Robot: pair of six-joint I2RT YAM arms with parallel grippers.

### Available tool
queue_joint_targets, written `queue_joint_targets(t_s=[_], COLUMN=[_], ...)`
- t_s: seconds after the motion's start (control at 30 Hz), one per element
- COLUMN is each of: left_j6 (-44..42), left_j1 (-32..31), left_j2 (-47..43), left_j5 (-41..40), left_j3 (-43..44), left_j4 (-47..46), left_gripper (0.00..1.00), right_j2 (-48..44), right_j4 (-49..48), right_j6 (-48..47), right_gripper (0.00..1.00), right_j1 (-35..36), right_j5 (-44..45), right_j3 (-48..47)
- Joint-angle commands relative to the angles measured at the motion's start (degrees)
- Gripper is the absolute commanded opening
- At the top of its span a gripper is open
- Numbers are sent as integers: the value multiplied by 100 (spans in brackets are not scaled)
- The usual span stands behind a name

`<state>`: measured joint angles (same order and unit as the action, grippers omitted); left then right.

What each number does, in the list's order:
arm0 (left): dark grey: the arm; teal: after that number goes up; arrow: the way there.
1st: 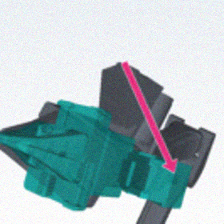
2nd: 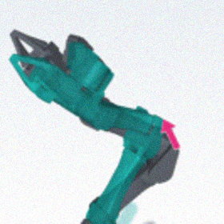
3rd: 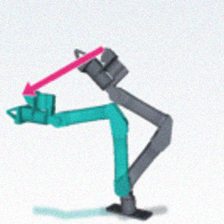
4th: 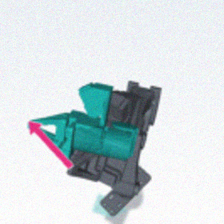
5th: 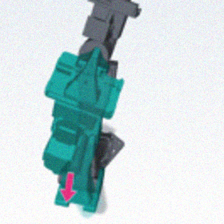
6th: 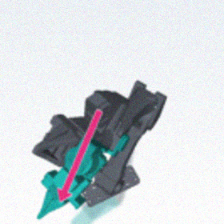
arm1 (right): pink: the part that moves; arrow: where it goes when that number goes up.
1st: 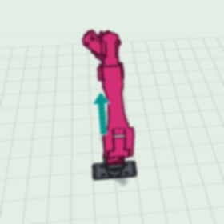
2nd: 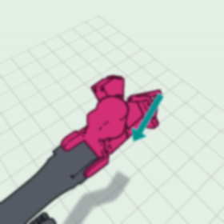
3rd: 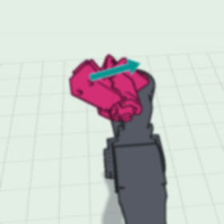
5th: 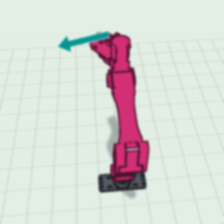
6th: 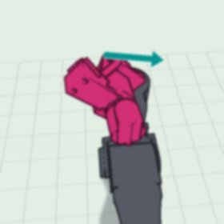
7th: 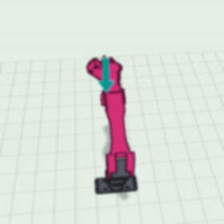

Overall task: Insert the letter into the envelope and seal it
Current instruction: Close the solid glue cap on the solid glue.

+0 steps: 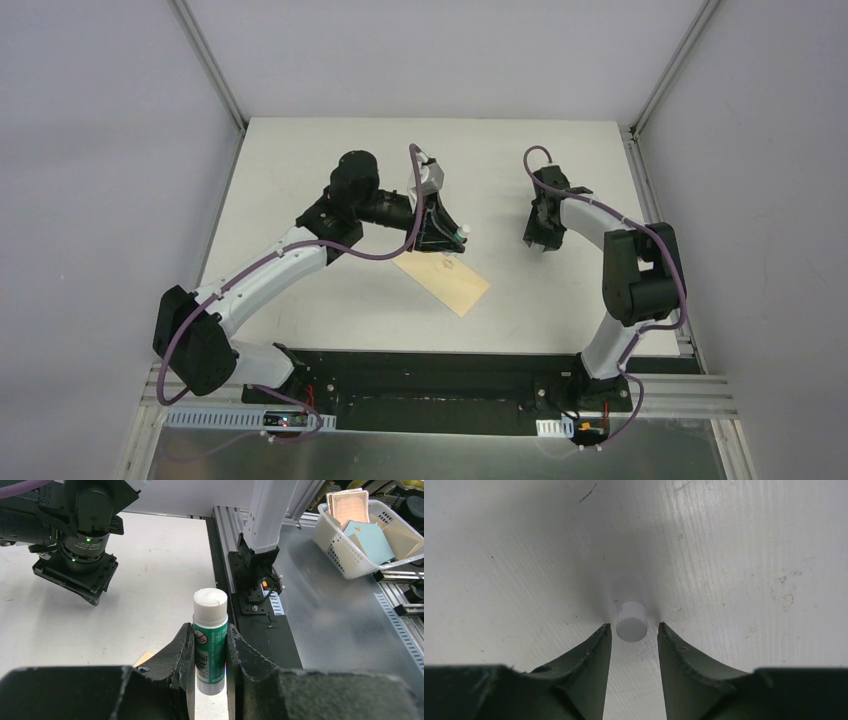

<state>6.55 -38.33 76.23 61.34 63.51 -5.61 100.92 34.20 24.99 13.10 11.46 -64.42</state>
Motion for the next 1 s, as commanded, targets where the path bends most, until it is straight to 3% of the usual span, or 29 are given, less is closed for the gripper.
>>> queue_joint_targets(t_s=[0.0,0.6,0.8,0.97], left_j6=[-8,-21,-100,-433], left_j1=[-86,-153,-173,-175], left_j2=[57,309,381,435], left_j5=[-40,-42,-118,-183], left_j3=[280,448,445,356], left_j4=[-208,-137,-137,-51], left_gripper=[0,0,0,0], right_j2=[80,153,21,-630], right_j4=[-185,-248,-206,158], right_j6=[-108,-186,-172,-164], right_gripper=[41,33,24,16], right_j1=[-51,-106,-106,-106], right_j5=[-21,-161,-194,-528], right_j3=[-297,-333,-298,-358])
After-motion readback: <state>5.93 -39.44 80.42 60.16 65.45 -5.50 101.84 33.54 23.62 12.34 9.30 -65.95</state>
